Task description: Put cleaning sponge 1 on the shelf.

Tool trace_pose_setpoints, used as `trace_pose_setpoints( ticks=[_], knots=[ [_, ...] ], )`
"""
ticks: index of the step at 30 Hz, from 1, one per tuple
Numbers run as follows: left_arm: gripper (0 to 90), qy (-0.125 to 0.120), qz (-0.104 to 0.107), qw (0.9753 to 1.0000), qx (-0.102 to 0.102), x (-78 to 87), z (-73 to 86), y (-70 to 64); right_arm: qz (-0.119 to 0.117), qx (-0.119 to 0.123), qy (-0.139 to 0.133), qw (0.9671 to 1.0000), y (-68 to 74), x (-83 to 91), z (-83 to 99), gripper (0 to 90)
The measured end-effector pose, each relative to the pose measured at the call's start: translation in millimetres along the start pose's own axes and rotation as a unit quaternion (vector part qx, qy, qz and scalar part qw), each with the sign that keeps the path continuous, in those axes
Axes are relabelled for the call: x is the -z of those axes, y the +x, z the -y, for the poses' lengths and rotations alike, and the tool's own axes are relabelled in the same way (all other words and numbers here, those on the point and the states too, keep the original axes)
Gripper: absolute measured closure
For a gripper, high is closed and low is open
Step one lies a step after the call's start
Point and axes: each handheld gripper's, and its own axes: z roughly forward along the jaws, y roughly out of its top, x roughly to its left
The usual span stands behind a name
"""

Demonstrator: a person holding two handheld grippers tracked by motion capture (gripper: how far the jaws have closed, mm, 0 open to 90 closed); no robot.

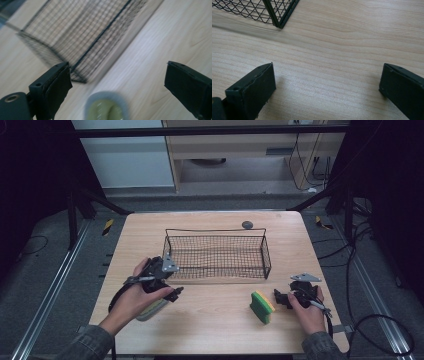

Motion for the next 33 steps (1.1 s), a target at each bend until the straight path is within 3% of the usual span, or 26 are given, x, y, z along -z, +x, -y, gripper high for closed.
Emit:
trace_pose_setpoints(
  ticks=[3, 6, 7, 10, 13, 14, 16, 21, 33],
  knots=[
    [6.4, 0.001, -0.001, 1.0, 0.004, 6.4, 6.4, 6.1, -0.001, 0.0, 0.001, 1.0, -0.3, -0.1, -0.1, 0.4],
    [16.6, 0.017, 0.015, 0.9997, 0.005, 13.5, 15.5, 14.3, -0.003, 0.003, 0.0, 1.0, -1.1, -1.2, -1.0, 0.4],
    [16.0, 0.032, 0.019, 0.9993, -0.005, 17.1, 20.5, 18.1, -0.004, 0.003, 0.0, 1.0, -1.2, -1.3, -1.0, 0.4],
    [14.1, 0.037, 0.015, 0.9992, 0.008, 18.2, 26.5, 23.5, -0.004, 0.003, 0.0, 1.0, -1.1, -1.4, -1.0, 0.4],
    [7.9, 0.04, 0.024, 0.9987, 0.021, 16.8, 29.4, 26.1, -0.005, 0.003, 0.0, 1.0, -1.2, -0.5, -0.3, 0.4],
    [5.2, 0.06, 0.038, 0.997, 0.031, 11.5, 32.9, 27.2, -0.005, 0.003, 0.001, 1.0, -1.2, -0.4, -0.4, 0.4],
    [5.3, 0.078, 0.022, 0.9964, 0.023, 5.4, 36.2, 26.2, -0.005, 0.003, 0.001, 1.0, -1.2, -0.5, -0.3, 0.4],
    [5.6, 0.091, 0.038, 0.9949, 0.023, -2.6, 40.8, 25.9, -0.006, 0.003, 0.001, 1.0, -1.2, -0.5, -0.4, 0.4],
    [26.2, 0.138, 0.051, 0.9891, 0.01, -13.3, 43.2, 23.0, -0.005, 0.005, 0.0, 1.0, -1.6, -1.2, -0.8, 0.4]
  ],
)
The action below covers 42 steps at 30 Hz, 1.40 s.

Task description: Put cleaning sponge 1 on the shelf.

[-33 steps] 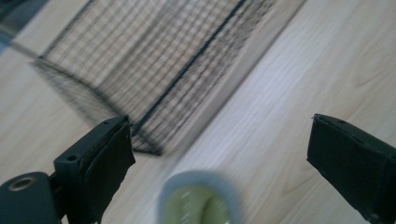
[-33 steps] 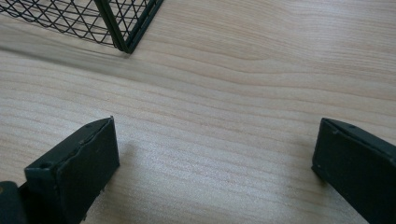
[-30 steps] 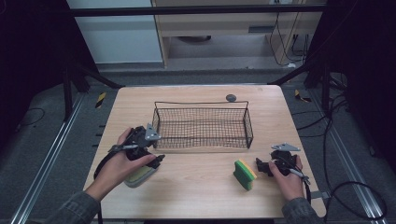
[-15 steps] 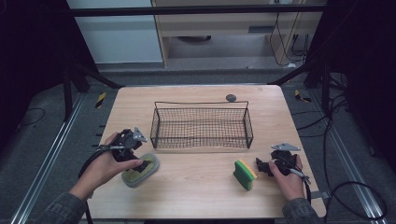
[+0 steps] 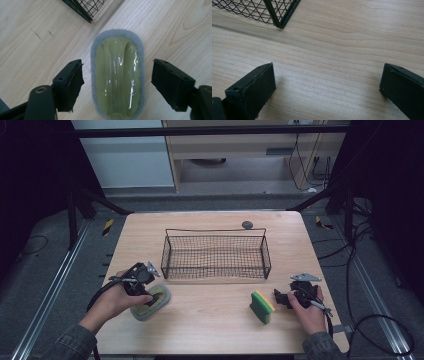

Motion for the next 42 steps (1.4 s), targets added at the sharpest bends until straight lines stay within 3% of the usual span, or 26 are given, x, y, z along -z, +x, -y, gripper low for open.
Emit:
trace_pose_setpoints(
  ticks=[4, 9, 22, 29, 32, 39, 42],
  knots=[
    [29.8, 0.02, 0.0, 0.9998, -0.002, -8.0, 3.1, 3.6, 0.0, 0.0, 0.0, 1.0, 0.0, 0.0, 0.0, 0.4],
    [38.3, 0.012, 0.007, 0.9997, 0.017, -13.3, 6.4, 8.3, 0.0, 0.0, 0.0, 1.0, 0.0, 0.0, 0.0, 0.4],
    [48.9, 0.036, 0.034, 0.9983, 0.032, -24.6, 5.6, 10.7, 0.0, 0.0, 0.0, 1.0, 0.0, 0.0, 0.0, 0.4],
    [53.1, 0.038, 0.038, 0.998, 0.033, -28.8, 3.7, 11.4, 0.0, 0.0, 0.0, 1.0, 0.0, 0.0, 0.1, 0.4],
    [59.0, 0.038, 0.039, 0.998, 0.032, -30.5, 4.1, 12.2, 0.0, 0.0, 0.0, 1.0, 0.0, 0.1, 0.1, 0.4],
    [61.4, 0.041, 0.042, 0.9978, 0.03, -32.2, 5.2, 11.4, 0.0, 0.0, 0.0, 1.0, 0.0, 0.0, 0.0, 0.4],
    [69.9, 0.039, 0.041, 0.9981, 0.022, -29.9, 5.7, 10.9, 0.0, 0.0, 0.0, 1.0, 0.0, 0.0, 0.1, 0.4]
  ],
)
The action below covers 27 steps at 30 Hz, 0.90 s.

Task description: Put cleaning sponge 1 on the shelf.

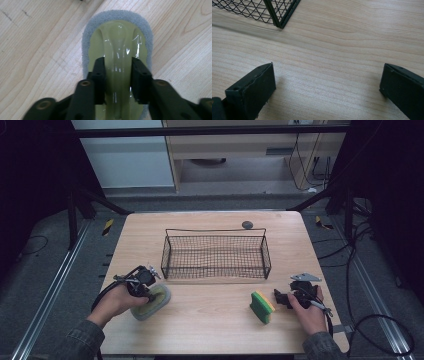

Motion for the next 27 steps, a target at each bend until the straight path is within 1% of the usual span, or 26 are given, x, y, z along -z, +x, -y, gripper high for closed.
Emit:
trace_pose_setpoints(
  ticks=[1, 3, 4, 5, 6, 7, 8, 9, 10, 11, 12, 13, 14, 15, 17, 18, 21, 22, 24, 25, 27],
  knots=[
    [70.2, -0.002, -0.005, 1.0, -0.001, 1.3, 0.7, -0.5, 0.0, -0.001, 0.001, 1.0, 0.1, 0.1, 0.0, 0.4],
    [70.3, -0.005, -0.007, 1.0, -0.005, 3.0, 1.6, -1.2, 0.0, 0.0, 0.0, 1.0, 0.0, 0.0, 0.0, 0.4],
    [70.4, -0.017, -0.012, 0.9998, -0.006, 7.3, 3.8, -3.6, 0.0, -0.001, 0.0, 1.0, 0.1, 0.1, 0.0, 0.4],
    [70.4, -0.017, -0.012, 0.9998, -0.006, 7.3, 3.8, -3.6, 0.0, -0.001, 0.0, 1.0, 0.1, 0.1, 0.0, 0.4],
    [70.4, -0.028, -0.017, 0.9994, -0.012, 13.5, 5.8, -5.9, 0.0, 0.0, 0.0, 1.0, 0.0, 0.0, 0.0, 0.4],
    [70.4, -0.028, -0.017, 0.9994, -0.012, 13.5, 5.8, -5.9, 0.0, 0.0, 0.0, 1.0, 0.0, 0.0, 0.0, 0.4],
    [70.4, -0.044, -0.025, 0.9986, -0.018, 20.8, 7.4, -7.9, 0.0, 0.0, 0.0, 1.0, 0.1, 0.1, 0.0, 0.5],
    [70.5, -0.044, -0.025, 0.9986, -0.018, 20.8, 7.4, -7.9, 0.0, 0.0, 0.0, 1.0, 0.1, 0.1, 0.0, 0.5],
    [70.5, -0.055, -0.04, 0.9974, -0.023, 27.1, 9.6, -10.1, 0.0, 0.0, 0.0, 1.0, 0.2, 0.1, 0.0, 0.5],
    [70.5, -0.055, -0.04, 0.9974, -0.023, 27.1, 9.6, -10.1, 0.0, 0.0, 0.0, 1.0, 0.2, 0.1, 0.0, 0.5],
    [70.5, -0.065, -0.052, 0.9961, -0.029, 31.7, 11.9, -11.8, 0.0, 0.0, 0.0, 1.0, 0.1, 0.0, 0.0, 0.5],
    [70.5, -0.065, -0.052, 0.9961, -0.029, 31.7, 11.9, -11.8, 0.0, 0.0, 0.0, 1.0, 0.1, 0.0, 0.0, 0.5],
    [70.5, -0.074, -0.06, 0.995, -0.031, 36.2, 14.3, -13.2, 0.0, 0.0, 0.0, 1.0, 0.1, 0.1, 0.0, 0.5],
    [70.5, -0.074, -0.06, 0.995, -0.031, 36.2, 14.3, -13.2, 0.0, 0.0, 0.0, 1.0, 0.2, 0.1, 0.0, 0.5],
    [70.5, -0.085, -0.068, 0.9934, -0.036, 43.0, 16.6, -15.9, 0.0, 0.0, 0.0, 1.0, 0.1, 0.1, 0.0, 0.5],
    [70.5, -0.085, -0.068, 0.9934, -0.036, 43.0, 16.6, -15.9, 0.0, 0.0, 0.0, 1.0, 0.1, 0.1, 0.0, 0.5],
    [70.5, -0.1, -0.079, 0.9909, -0.044, 49.9, 18.7, -19.4, 0.0, 0.0, 0.0, 1.0, 0.2, 0.1, 0.0, 0.5],
    [70.5, -0.101, -0.083, 0.9902, -0.048, 51.3, 18.8, -19.8, 0.0, 0.0, 0.0, 1.0, 0.1, 0.1, 0.0, 0.5],
    [70.5, -0.102, -0.085, 0.9898, -0.052, 52.4, 18.9, -19.8, 0.0, 0.0, 0.0, 1.0, 0.1, 0.1, 0.0, 0.5],
    [70.5, -0.104, -0.089, 0.9889, -0.057, 53.8, 18.6, -19.8, 0.0, 0.0, 0.0, 1.0, 0.1, 0.1, 0.0, 0.5],
    [70.5, -0.104, -0.092, 0.9885, -0.06, 54.5, 18.3, -20.0, 0.0, 0.0, 0.0, 1.0, 0.1, 0.1, 0.0, 0.5]
  ],
)
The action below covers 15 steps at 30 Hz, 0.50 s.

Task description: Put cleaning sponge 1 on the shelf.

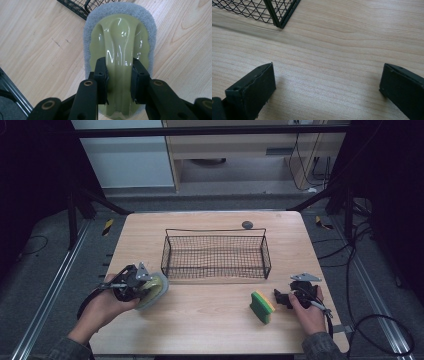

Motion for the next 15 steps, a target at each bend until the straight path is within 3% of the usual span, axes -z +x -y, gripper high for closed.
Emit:
trace_pose_setpoints(
  ticks=[5, 7, 15],
  knots=[
    [70.6, -0.009, -0.022, 0.9995, -0.022, 5.8, -5.0, -2.5, -0.001, 0.001, 0.0, 1.0, -0.2, 0.2, 0.2, 0.5],
    [70.6, -0.018, -0.043, 0.9983, -0.035, 11.6, -9.6, -2.9, -0.001, 0.002, 0.0, 1.0, -0.4, 0.3, 0.3, 0.5],
    [70.6, -0.033, -0.063, 0.9959, -0.056, 27.5, -26.3, 0.9, -0.003, -0.001, 0.0, 1.0, 0.0, 0.6, 0.2, 0.5]
  ],
)
